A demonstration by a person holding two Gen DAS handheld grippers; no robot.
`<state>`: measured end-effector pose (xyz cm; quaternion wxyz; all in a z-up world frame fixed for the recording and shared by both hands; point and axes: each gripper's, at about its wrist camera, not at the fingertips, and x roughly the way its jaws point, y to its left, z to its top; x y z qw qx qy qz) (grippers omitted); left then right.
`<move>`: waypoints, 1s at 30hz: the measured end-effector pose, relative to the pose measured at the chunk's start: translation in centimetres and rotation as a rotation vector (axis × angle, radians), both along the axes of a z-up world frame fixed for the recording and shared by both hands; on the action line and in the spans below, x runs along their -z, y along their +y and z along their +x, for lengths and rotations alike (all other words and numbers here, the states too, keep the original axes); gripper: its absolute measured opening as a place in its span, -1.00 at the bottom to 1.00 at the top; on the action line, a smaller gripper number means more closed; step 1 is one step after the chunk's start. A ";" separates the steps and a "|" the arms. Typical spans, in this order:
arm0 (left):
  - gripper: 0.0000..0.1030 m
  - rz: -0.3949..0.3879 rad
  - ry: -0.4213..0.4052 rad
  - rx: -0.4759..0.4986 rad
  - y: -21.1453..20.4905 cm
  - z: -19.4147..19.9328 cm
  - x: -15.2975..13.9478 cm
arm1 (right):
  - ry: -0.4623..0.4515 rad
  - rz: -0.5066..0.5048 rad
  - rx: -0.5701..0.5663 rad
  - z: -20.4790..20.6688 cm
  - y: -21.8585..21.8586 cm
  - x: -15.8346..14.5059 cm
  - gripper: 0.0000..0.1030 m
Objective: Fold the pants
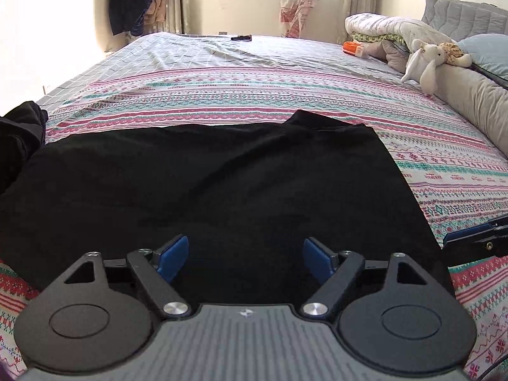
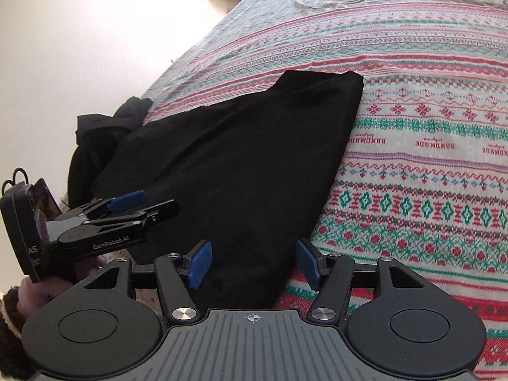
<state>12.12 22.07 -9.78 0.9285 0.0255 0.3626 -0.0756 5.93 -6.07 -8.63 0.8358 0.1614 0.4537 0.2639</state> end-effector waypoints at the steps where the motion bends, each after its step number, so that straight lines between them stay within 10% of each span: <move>1: 0.98 -0.002 -0.006 0.027 -0.4 -0.5 0.0 | 0.010 0.024 0.003 -0.3 -0.3 0.2 0.15; 10: 0.99 0.077 -0.045 0.326 -6.0 -5.6 0.5 | 0.142 0.199 0.073 0.0 -3.6 1.7 0.18; 17: 0.99 0.135 -0.104 0.491 -8.8 -7.6 0.9 | 0.266 0.271 0.033 0.4 -3.0 4.2 -0.29; 30: 0.71 0.424 -0.248 0.395 -12.8 -7.4 3.4 | 0.268 0.491 0.000 1.6 -3.7 2.1 -0.24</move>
